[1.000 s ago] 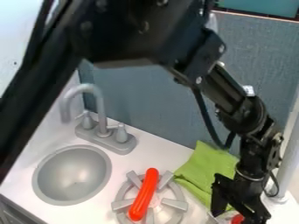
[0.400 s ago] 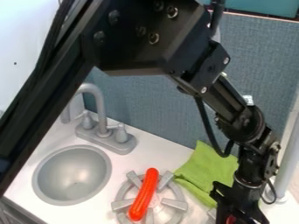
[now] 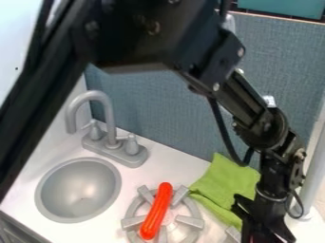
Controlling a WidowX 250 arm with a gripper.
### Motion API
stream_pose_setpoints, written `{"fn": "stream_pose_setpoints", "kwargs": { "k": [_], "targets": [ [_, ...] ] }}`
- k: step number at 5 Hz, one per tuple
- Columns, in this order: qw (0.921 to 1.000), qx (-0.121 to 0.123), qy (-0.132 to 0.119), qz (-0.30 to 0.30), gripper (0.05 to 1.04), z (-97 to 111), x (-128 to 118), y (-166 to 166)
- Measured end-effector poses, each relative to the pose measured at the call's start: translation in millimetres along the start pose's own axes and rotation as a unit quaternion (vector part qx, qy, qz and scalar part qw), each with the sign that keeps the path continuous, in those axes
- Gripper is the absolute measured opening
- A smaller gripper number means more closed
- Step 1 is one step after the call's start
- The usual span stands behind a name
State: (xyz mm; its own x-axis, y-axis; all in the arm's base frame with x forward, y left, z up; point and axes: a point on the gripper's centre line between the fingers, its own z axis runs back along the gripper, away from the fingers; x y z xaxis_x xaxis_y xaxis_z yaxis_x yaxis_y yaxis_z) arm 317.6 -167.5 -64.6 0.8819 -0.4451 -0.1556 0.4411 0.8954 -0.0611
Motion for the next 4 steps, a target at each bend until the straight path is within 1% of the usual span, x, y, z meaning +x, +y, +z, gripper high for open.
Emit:
{"fn": "stream_pose_setpoints", "kwargs": {
  "k": [1,2,3,4],
  "targets": [
    [0.9999,0.016,-0.003,0.004,0.11,13,-16,4],
    [0.9997,0.013,-0.003,0.019,0.109,20,-41,-6],
    [0.9998,-0.007,0.017,0.004,0.109,3,-66,-31],
    [0.9981,-0.007,0.002,-0.061,0.109,-4,-69,-54]
  ]
}}
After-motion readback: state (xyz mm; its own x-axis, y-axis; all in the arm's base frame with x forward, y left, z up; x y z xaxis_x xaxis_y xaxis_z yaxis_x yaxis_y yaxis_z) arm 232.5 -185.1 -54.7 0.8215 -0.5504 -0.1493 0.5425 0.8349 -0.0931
